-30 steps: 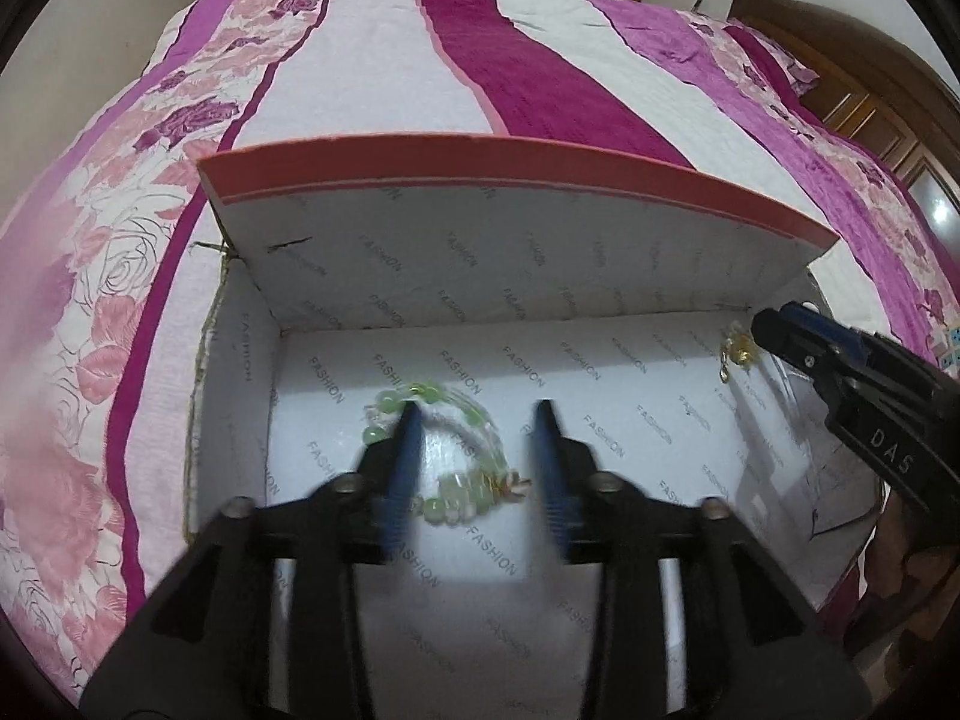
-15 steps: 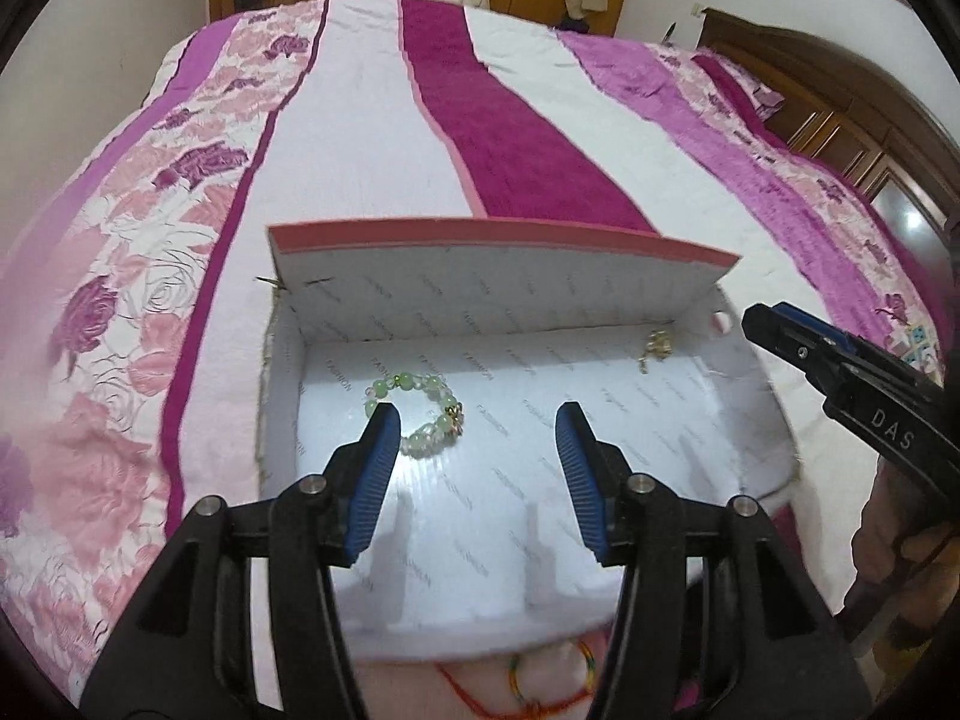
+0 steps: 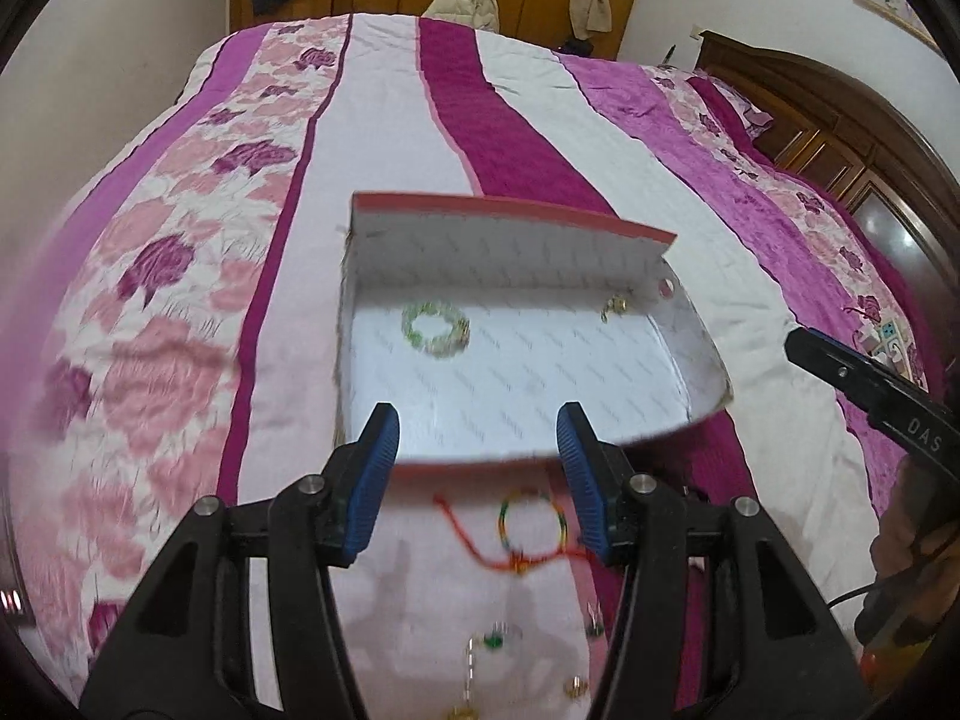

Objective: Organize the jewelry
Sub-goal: 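Withdraw both tools from the box back over the remaining jewelry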

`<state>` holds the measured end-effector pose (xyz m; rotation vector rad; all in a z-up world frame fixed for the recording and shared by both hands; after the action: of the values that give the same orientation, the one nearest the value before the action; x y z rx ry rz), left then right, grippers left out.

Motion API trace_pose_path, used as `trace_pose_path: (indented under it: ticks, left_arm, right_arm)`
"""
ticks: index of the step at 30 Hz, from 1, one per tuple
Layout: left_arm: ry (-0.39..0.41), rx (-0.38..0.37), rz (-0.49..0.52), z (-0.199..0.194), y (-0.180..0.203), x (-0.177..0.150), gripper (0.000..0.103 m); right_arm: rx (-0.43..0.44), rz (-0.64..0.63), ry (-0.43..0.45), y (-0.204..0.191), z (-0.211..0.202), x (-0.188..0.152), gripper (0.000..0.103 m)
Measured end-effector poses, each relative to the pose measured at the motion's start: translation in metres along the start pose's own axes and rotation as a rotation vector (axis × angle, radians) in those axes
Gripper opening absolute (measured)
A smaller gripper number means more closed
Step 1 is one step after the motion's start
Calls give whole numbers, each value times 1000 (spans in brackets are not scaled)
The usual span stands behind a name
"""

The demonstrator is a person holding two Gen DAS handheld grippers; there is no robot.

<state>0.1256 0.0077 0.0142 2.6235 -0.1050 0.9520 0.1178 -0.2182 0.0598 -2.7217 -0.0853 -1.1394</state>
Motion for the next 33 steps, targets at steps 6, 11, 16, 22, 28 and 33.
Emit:
trace_pose_path:
  ticks: [6, 11, 16, 22, 28, 33]
  left_arm:
    - [-22, 4, -31, -14, -6, -33, 47]
    - [-54, 10, -48, -16, -10, -54, 48]
    - [-76, 22, -47, -20, -15, -73, 48]
    - [-113, 29, -51, -16, -19, -96, 48]
    - [-167, 7, -59, -1, -18, -114, 48]
    - [-178, 7, -32, 8, -12, -120, 48]
  right_arm:
    - [-10, -25, -28, 1, -24, -29, 43]
    - [-18, -37, -72, 1, -27, -57, 43]
    - [-30, -35, -139, 7, -22, -88, 43]
    - [-17, -1, -217, 16, -11, -118, 43]
    - [-17, -36, -265, 14, -3, -136, 43]
    - [-19, -50, -294, 14, 6, -142, 43]
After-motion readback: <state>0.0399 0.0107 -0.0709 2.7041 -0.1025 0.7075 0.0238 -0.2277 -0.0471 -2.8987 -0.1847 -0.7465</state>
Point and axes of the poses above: each gripper's, at about its wrist camera, not at the fingertips, and z roughly the way its jaws point, y to its right, x to its top, the point moved 6 cm from there along z, roughly the way its jaws point, and after that the axes turned 9 degrees about -x, right-handed, at the moved point
